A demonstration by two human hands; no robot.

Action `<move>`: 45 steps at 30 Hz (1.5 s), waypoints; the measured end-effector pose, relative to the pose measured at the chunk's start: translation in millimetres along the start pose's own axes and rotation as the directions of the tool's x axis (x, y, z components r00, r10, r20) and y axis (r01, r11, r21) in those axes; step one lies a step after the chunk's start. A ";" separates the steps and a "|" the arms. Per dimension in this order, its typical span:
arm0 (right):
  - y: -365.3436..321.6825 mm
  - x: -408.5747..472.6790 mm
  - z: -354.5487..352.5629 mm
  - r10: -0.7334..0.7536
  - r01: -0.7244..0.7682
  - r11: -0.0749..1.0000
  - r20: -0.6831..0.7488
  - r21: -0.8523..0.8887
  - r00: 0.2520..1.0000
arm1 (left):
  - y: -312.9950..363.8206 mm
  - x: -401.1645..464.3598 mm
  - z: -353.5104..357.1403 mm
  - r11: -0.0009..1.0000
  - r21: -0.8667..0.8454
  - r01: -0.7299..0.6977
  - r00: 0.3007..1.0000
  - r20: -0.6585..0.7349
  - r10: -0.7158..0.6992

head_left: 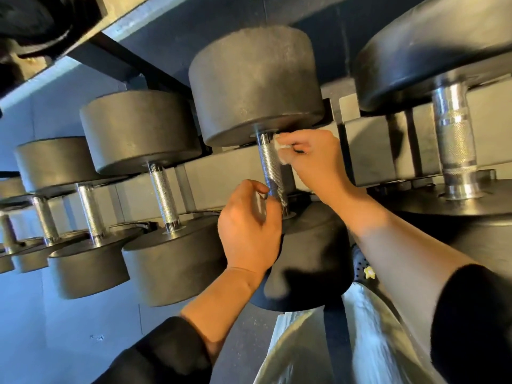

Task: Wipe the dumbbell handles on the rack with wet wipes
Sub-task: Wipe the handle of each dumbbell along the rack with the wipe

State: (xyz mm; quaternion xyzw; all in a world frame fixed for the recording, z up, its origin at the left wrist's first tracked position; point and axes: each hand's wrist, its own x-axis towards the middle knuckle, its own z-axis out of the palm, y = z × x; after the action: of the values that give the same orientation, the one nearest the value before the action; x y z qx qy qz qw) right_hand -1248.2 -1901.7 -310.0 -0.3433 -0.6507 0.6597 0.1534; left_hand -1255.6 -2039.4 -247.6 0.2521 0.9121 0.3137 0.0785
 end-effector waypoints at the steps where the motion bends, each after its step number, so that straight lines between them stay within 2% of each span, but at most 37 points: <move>1: 1.2 -2.2 0.7 0.012 -0.012 0.999 0.000 0.033 1.000 | -0.2 0.1 0.1 1.000 -0.002 -0.001 1.000 -0.002 0.001; 4: 3.7 -10.1 -4.8 0.071 -0.073 0.997 0.057 0.032 0.996 | -0.4 0.3 -0.5 1.000 -0.006 0.001 1.000 -0.003 -0.001; 9: 4.3 -27.7 -27.1 0.182 -0.158 0.982 0.283 -0.107 0.942 | -0.1 0.0 -0.2 1.000 0.018 0.007 1.000 -0.013 -0.006; 14: -6.4 -35.0 -23.4 0.104 -0.087 0.992 0.200 -0.090 0.974 | 2.8 -1.2 -1.3 0.999 0.016 0.028 1.000 -0.011 -0.028; 16: -11.1 -38.2 -23.2 0.073 -0.042 0.992 0.258 -0.123 0.963 | 3.1 -1.4 -1.7 1.000 0.010 0.030 0.999 -0.017 -0.029; 20: -19.5 -47.2 -31.7 0.166 -0.047 0.944 0.347 -0.325 0.923 | 2.4 -2.1 -1.4 1.000 -0.019 0.007 1.000 -0.014 -0.008; 23: -26.3 -55.1 -45.1 0.100 0.009 0.888 0.211 -0.460 0.972 | 2.6 -0.6 -1.2 0.998 -0.053 0.020 1.000 -0.021 -0.021; 27: -43.8 -56.7 -81.0 0.028 0.014 0.882 0.083 -0.471 0.996 | 19.5 1.5 1.5 0.975 -0.207 0.076 0.997 -0.017 -0.081; 29: -51.8 -53.8 -100.8 0.022 -0.007 0.874 0.026 -0.485 0.999 | 39.1 0.9 9.1 0.958 -0.283 0.046 0.999 -0.014 -0.052; 31: -56.7 -51.1 -119.3 -0.009 -0.003 0.848 -0.020 -0.529 1.000 | 60.9 -1.6 22.2 0.931 -0.361 0.055 0.998 0.050 -0.040; 34: -56.4 -46.7 -145.1 -0.087 0.018 0.783 -0.082 -0.621 0.993 | 84.6 -9.3 49.8 0.897 -0.432 0.098 0.983 0.181 -0.020; 37: -53.4 -41.9 -163.2 -0.239 0.103 0.687 -0.089 -0.719 0.967 | 96.0 -15.4 75.3 0.863 -0.490 0.123 0.969 0.246 0.002; 42: -42.9 -30.1 -168.4 -0.410 0.317 0.438 0.127 -0.841 0.903 | 86.9 -19.9 93.3 0.840 -0.509 0.187 0.929 0.369 0.017; 45: -37.2 -20.6 -170.1 -0.372 0.387 0.244 0.283 -0.889 0.884 | 75.2 -23.3 96.4 0.798 -0.521 0.303 0.887 0.460 -0.036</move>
State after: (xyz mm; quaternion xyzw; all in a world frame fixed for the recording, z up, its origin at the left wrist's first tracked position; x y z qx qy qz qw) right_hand -1131.5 -1783.0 -254.9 -0.1964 -0.9700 0.1177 0.0814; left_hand -1175.6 -1949.2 -278.2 0.1936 0.7518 0.5045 0.3779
